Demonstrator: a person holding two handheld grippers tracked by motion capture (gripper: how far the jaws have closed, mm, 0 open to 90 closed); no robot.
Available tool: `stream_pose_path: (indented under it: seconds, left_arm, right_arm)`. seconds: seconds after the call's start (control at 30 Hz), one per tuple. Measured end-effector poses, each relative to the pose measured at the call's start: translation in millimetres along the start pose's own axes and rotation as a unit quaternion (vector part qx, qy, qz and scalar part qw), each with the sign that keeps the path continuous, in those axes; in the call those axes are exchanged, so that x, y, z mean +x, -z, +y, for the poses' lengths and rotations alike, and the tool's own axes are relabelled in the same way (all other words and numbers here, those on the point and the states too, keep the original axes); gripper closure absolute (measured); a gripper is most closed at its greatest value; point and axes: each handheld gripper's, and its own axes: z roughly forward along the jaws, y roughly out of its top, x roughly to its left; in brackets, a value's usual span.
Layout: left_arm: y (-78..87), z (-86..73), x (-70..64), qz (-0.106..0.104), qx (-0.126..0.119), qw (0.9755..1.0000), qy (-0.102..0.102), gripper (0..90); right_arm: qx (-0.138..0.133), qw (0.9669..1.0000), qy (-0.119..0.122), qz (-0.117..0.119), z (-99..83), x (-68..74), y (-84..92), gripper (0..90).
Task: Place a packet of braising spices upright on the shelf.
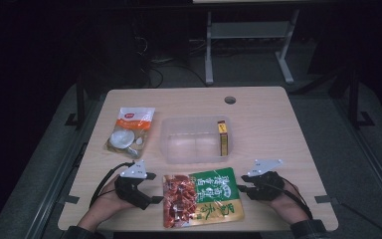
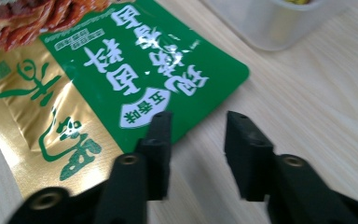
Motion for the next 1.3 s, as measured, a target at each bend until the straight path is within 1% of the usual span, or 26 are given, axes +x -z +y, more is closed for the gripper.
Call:
stream_pose_path:
  seconds: [0.03, 0.07, 0.17, 0.2, 0.23, 0.33, 0.4, 0.43, 0.47, 0.5, 0.57, 0.6, 0.63, 0.67, 0.73, 0.77, 0.8, 0.83, 0.87, 0.9, 0.93, 1.0, 1.1, 1.13, 1.2, 1.3]
  left_arm:
    - [-0.5, 1.4, 0.2, 0.0, -0.001, 1.0, -0.002, 14.3]
    - [-1.3, 3.3, 0.9, 0.0, -0.002, 1.0, -0.008, 14.5]
    - [-4.5, 9.2, 2.5, -0.002, -0.002, 0.9999, -0.015, 14.3]
    - [-5.9, 11.2, 3.0, -0.001, -0.001, 0.9998, -0.017, 14.3]
    - [-7.7, 13.2, 3.2, -0.002, -0.002, 0.9998, -0.019, 14.2]
    - [-13.5, 19.6, 3.1, -0.006, 0.003, 0.9996, -0.029, 14.2]
    - [-17.9, 24.2, 2.7, -0.013, -0.002, 0.9994, -0.033, 14.3]
    - [-23.4, 29.2, 3.3, -0.018, -0.001, 0.9991, -0.038, 14.2]
    - [-23.4, 29.2, 3.3, -0.018, -0.001, 0.9991, -0.038, 14.2]
    - [-29.5, 34.2, 2.7, -0.028, 0.003, 0.9987, -0.043, 14.2]
    - [-32.4, 36.8, 2.6, -0.029, 0.004, 0.9985, -0.047, 14.2]
    - [-35.3, 39.3, 2.8, -0.031, 0.006, 0.9981, -0.052, 14.3]
    - [-38.3, 41.6, 2.7, -0.037, 0.006, 0.9978, -0.054, 14.2]
    - [-41.5, 43.4, 2.8, -0.038, 0.005, 0.9976, -0.057, 14.2]
    - [-47.9, 46.5, 3.5, -0.044, 0.012, 0.9971, -0.061, 14.1]
    - [-51.3, 47.5, 3.8, -0.047, 0.012, 0.9969, -0.062, 13.8]
    - [-54.4, 48.3, 4.0, -0.046, 0.016, 0.9967, -0.066, 13.8]
    - [-57.6, 48.7, 3.6, -0.046, 0.019, 0.9967, -0.064, 13.8]
    - [-60.2, 49.1, 3.7, -0.049, 0.024, 0.9961, -0.069, 13.5]
    - [-63.3, 49.2, 3.3, -0.049, 0.025, 0.9961, -0.068, 13.4]
    - [-65.4, 49.5, 3.7, -0.049, 0.026, 0.996, -0.07, 13.4]
    - [-70.3, 51.3, 4.0, -0.052, 0.026, 0.996, -0.068, 13.3]
    - [-78.2, 55.2, 3.6, -0.058, 0.026, 0.9953, -0.073, 13.3]
    - [-80.5, 56.0, 2.5, -0.059, 0.026, 0.9954, -0.071, 13.3]
    - [-86.3, 57.6, 1.0, -0.062, 0.029, 0.9947, -0.077, 13.2]
    - [-93.3, 57.6, 1.5, -0.062, 0.04, 0.9943, -0.077, 13.2]
  right_arm:
    - [-0.003, 0.9999, -0.01, -0.004, -1.7, -0.9, 1.4, 50.1]
    - [-0.003, 0.9999, -0.015, -0.005, -2.7, -1.5, 1.9, 47.9]
    - [-0.009, 0.9994, -0.027, -0.018, -8.7, -0.2, 5.6, 39.7]
    - [-0.009, 0.9994, -0.027, -0.018, -8.7, -0.2, 5.6, 39.7]
    - [-0.01, 0.9992, -0.029, -0.023, -10.7, 0.3, 6.7, 38.0]
    - [-0.011, 0.9987, -0.041, -0.028, -17.7, 0.9, 10.1, 35.6]
    - [-0.013, 0.9981, -0.05, -0.034, -21.5, 1.4, 12.5, 32.9]
    - [-0.015, 0.9976, -0.055, -0.038, -24.2, 3.3, 14.9, 31.9]
    - [-0.015, 0.9976, -0.055, -0.038, -24.2, 3.3, 14.9, 31.9]
    - [-0.016, 0.9973, -0.057, -0.044, -26.2, 5.4, 17.0, 31.1]
    - [-0.017, 0.9973, -0.055, -0.045, -26.3, 5.2, 17.5, 31.1]
    - [-0.019, 0.9973, -0.055, -0.045, -25.7, 4.9, 17.5, 31.0]
    - [-0.024, 0.9975, -0.049, -0.046, -25.0, 3.7, 16.6, 30.8]
    - [-0.023, 0.9974, -0.051, -0.045, -24.1, 4.2, 16.1, 30.8]
    - [-0.024, 0.998, -0.04, -0.042, -22.4, 3.8, 13.2, 30.8]
    - [-0.02, 0.9982, -0.04, -0.041, -22.1, 4.4, 12.5, 30.8]
    - [-0.019, 0.9985, -0.031, -0.041, -21.8, 4.3, 11.3, 30.8]
    - [-0.016, 0.9985, -0.032, -0.041, -21.4, 5.4, 10.7, 30.8]
    - [-0.014, 0.9986, -0.03, -0.04, -21.0, 5.9, 10.3, 30.8]
    - [-0.017, 0.9987, -0.026, -0.041, -20.5, 5.9, 9.5, 30.8]
    - [-0.015, 0.9987, -0.029, -0.04, -20.0, 7.1, 9.6, 30.8]
    - [-0.018, 0.9988, -0.02, -0.04, -19.7, 6.6, 9.7, 30.8]
    - [-0.02, 0.9987, -0.022, -0.041, -19.9, 6.5, 9.9, 30.8]
    - [-0.017, 0.9987, -0.025, -0.041, -20.2, 7.0, 10.5, 30.8]
    - [-0.017, 0.9987, -0.022, -0.043, -20.4, 6.9, 10.9, 30.8]
    - [-0.017, 0.9986, -0.021, -0.046, -20.9, 6.0, 11.5, 30.9]
